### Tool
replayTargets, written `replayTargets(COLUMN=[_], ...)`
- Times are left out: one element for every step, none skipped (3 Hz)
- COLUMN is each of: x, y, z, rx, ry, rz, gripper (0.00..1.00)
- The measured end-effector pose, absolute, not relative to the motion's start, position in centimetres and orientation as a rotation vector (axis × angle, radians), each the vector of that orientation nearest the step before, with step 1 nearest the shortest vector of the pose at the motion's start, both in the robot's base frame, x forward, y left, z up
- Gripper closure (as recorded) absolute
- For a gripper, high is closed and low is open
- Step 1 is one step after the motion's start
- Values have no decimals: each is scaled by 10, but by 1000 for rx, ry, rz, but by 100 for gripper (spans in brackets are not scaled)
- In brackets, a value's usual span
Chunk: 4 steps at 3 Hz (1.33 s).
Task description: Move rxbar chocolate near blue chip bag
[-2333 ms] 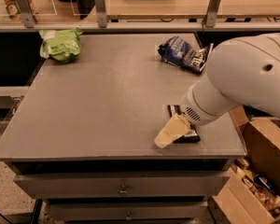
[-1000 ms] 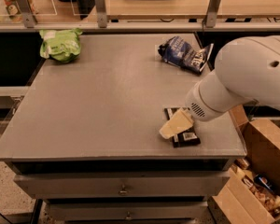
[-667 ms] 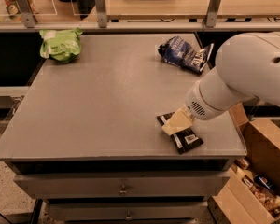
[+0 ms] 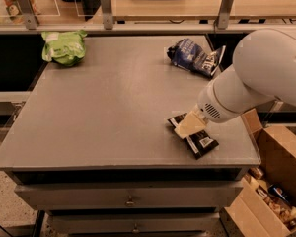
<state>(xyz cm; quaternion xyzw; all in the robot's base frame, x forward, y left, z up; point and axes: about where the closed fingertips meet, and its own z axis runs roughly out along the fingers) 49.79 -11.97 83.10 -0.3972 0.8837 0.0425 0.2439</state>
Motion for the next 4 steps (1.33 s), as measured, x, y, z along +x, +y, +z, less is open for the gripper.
replayTargets(x=[523, 561, 605, 644], y=[-112, -104, -99, -105], z=[847, 860, 862, 860], rx=[-1095, -1100, -1100, -1058], ry=[2347, 2289, 2265, 2260], rz=[105, 85, 99, 111], gripper=[100, 100, 100, 100])
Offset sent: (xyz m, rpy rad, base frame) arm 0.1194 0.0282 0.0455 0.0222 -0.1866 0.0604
